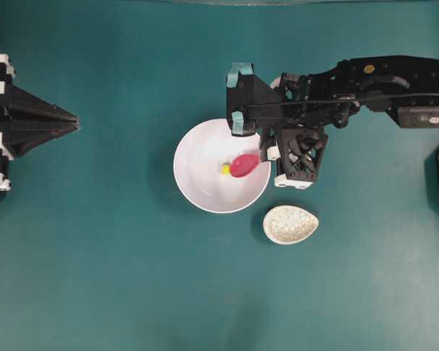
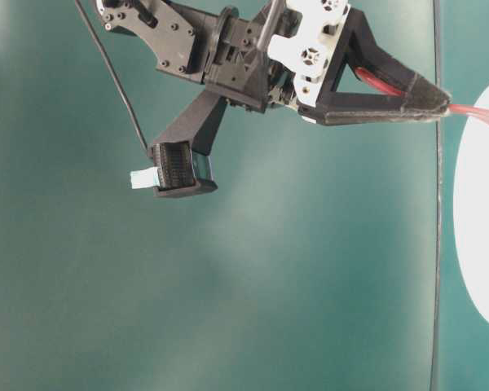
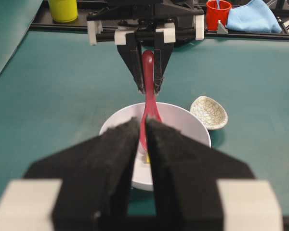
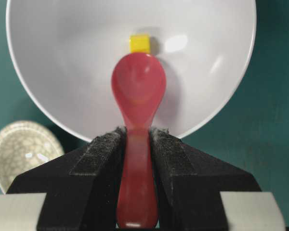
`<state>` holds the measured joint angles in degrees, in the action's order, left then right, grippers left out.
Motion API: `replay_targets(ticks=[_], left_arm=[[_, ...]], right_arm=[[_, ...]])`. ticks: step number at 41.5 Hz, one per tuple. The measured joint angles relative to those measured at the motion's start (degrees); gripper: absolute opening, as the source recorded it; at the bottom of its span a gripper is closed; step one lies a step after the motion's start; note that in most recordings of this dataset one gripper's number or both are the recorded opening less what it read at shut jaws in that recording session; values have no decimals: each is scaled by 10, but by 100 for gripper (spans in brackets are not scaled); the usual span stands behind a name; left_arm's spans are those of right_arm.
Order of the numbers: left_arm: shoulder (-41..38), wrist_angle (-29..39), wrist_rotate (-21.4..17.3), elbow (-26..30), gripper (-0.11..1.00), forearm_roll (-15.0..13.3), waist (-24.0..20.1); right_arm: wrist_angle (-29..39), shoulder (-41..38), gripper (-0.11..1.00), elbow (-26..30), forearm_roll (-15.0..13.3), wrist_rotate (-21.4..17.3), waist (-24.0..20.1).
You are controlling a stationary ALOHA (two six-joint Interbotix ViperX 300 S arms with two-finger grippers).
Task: Scoop the yellow hexagonal prism block from the bowl with a spoon using the right arm.
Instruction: 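Lower the spoon bowl into the white bowl beside the yellow block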
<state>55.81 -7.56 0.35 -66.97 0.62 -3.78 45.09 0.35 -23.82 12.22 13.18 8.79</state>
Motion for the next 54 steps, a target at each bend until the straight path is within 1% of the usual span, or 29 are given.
replay_targets(ticks=[22,54], left_arm=[[2,0,2,0,14,0,0],[2,0,3,0,14,-1,0]], right_arm=[[-3,-14,26,0,0,-1,0],[-59,-26,26,0,0,4,-4]])
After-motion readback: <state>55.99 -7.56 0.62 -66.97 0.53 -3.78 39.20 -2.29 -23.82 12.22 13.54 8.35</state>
